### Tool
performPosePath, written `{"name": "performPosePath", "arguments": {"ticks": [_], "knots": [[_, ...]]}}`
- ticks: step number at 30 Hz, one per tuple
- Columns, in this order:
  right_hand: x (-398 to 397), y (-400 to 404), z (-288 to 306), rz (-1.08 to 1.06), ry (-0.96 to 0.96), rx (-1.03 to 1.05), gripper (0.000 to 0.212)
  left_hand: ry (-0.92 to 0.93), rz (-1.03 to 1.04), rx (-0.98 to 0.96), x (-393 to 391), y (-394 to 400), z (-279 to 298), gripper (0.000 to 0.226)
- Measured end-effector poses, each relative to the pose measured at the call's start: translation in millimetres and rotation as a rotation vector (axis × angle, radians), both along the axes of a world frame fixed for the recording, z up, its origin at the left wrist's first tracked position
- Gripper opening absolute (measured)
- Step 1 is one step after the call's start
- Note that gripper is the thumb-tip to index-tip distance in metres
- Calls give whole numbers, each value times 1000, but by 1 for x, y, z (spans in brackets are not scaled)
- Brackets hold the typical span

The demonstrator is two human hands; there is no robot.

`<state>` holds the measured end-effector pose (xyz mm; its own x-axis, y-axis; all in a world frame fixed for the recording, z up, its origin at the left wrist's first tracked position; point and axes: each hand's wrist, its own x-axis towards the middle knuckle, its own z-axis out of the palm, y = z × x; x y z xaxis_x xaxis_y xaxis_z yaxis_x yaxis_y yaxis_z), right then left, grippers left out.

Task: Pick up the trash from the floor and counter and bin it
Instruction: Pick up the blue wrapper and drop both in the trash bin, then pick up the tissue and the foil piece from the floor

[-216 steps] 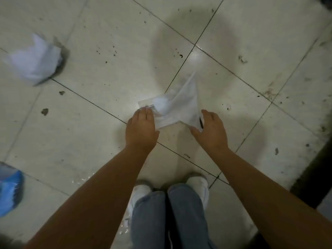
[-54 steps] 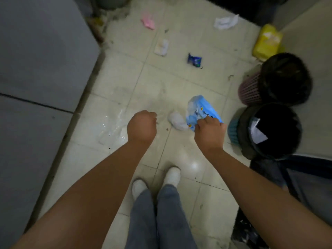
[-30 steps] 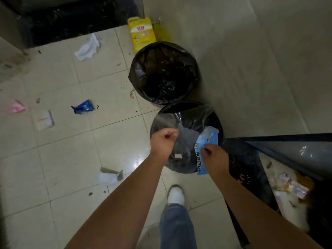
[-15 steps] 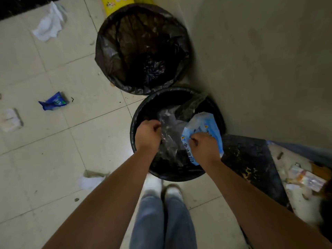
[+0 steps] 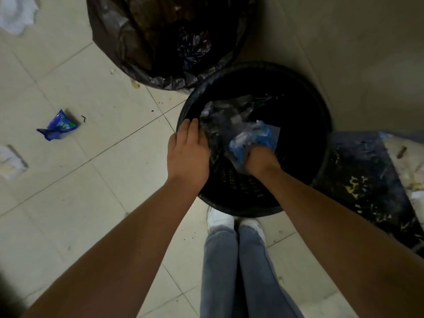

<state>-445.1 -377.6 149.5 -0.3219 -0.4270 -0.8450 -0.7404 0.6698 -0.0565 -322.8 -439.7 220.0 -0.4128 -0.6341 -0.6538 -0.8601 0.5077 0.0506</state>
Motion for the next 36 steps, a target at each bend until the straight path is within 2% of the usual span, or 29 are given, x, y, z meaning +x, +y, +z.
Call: {"name": "performPosePath", "arguments": {"ticks": [5,8,13,17,22,27,31,36], "knots": [[7,14,86,74,33,-125,35,30,3,32,20,5,58,62],[20,12,145,179,-16,-250,45,54,27,-9,38,13,108,57],[63,-7,238,304,-30,-422,58,-11,47,-84,80,11,187,61],[105,-30,283,319,-47,-498,61,-45,102,-128,128,-5,226,62],[165,-63,285,339,-60,-523,63,-133,108,-165,214,-43,222,66],[246,-93,256,299,91,-463,82,-134,7,-102,321,-96,188,67],[331,-113,231,198,131,-306,62,-143,-112,-56,401,-136,169,68],[418,-113,198,147,57,-243,55,-161,-170,-48,452,-172,136,67]]}}
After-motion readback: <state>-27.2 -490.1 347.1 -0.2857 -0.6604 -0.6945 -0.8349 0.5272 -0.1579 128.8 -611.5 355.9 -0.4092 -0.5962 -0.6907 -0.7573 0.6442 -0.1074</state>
